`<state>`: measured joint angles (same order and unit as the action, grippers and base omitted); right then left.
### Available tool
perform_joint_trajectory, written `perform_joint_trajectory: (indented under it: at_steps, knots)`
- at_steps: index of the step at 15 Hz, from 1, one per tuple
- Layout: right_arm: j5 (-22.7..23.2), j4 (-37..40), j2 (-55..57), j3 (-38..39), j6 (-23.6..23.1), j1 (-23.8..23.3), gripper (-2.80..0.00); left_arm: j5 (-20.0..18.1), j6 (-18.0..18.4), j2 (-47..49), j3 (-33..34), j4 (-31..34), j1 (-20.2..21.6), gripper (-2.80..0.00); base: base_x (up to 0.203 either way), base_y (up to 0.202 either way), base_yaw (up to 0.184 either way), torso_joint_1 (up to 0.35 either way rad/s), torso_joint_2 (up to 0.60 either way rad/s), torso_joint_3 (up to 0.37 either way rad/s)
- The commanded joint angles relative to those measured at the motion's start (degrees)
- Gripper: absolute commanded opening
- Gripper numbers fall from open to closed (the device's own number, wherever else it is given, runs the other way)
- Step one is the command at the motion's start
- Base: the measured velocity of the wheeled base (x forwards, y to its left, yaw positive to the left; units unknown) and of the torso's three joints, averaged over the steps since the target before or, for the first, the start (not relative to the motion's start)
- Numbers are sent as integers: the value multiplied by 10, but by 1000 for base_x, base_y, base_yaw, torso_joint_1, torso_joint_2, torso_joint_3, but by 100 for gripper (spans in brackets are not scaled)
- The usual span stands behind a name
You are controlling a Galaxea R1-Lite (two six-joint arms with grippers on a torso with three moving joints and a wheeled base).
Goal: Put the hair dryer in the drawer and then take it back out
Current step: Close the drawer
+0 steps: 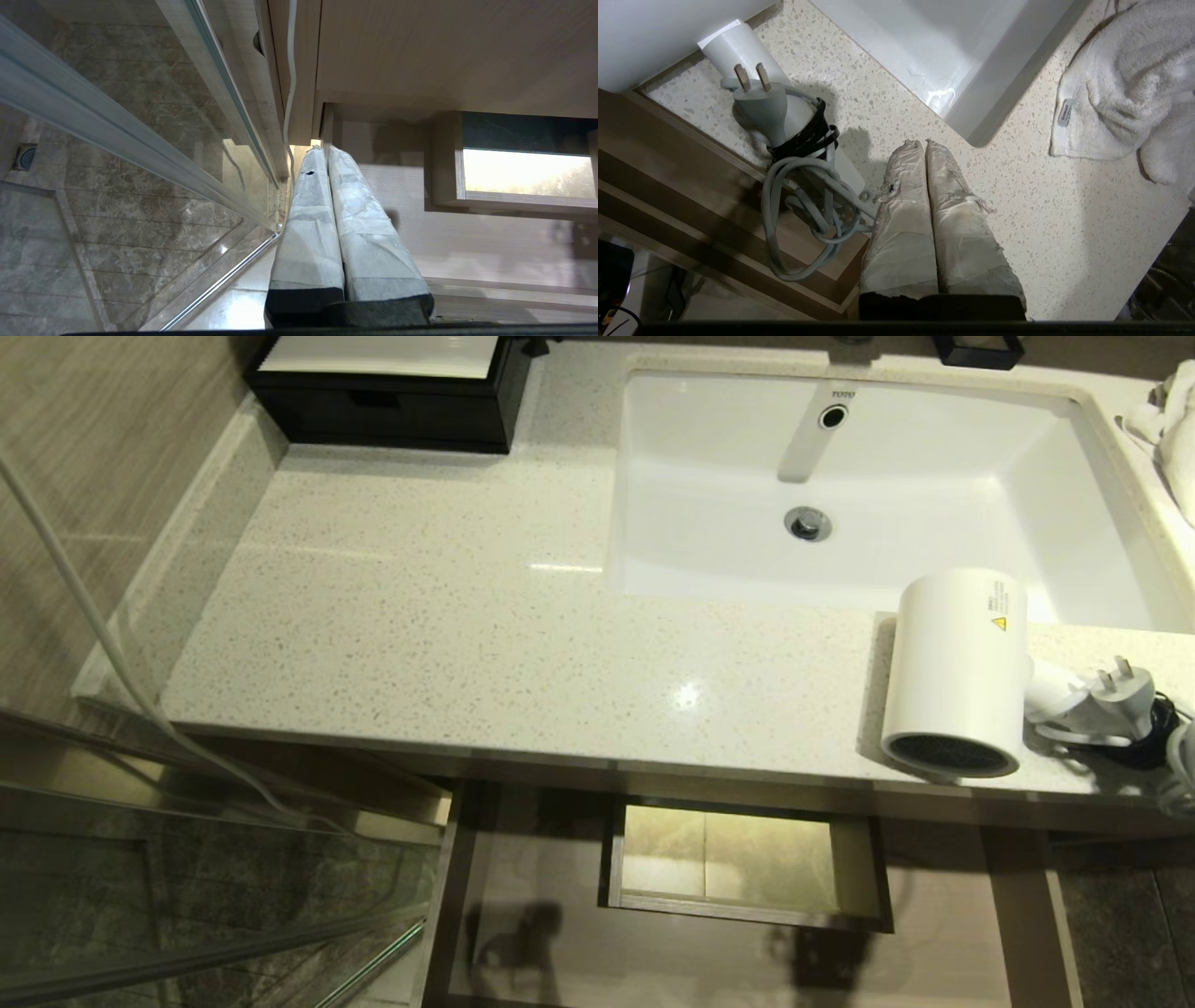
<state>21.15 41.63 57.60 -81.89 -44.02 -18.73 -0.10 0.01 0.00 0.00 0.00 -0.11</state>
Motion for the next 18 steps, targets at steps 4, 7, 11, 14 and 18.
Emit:
perform_joint_trajectory:
  at_steps: [4, 7, 11, 14, 18]
  knots:
    - [-102, -56, -88, 101, 29, 21, -280, 0, 0, 0, 1, 0, 0, -280, 0, 0, 0, -37, 25, -14]
    - [-130, -93, -113, 136, 105, 35, -280, 0, 0, 0, 1, 0, 0, -280, 0, 0, 0, -290, 161, -120]
    - [-279, -204, -154, 219, 247, 55, -280, 0, 0, 0, 1, 0, 0, -280, 0, 0, 0, -347, 169, -173]
    - [-297, -225, -173, 247, 274, 80, -280, 0, 0, 0, 0, 0, 0, -280, 0, 0, 0, -335, 125, -204]
    - [-299, -220, -177, 272, 271, 84, -280, 0, 0, 0, 1, 0, 0, -280, 0, 0, 0, -316, 86, -236]
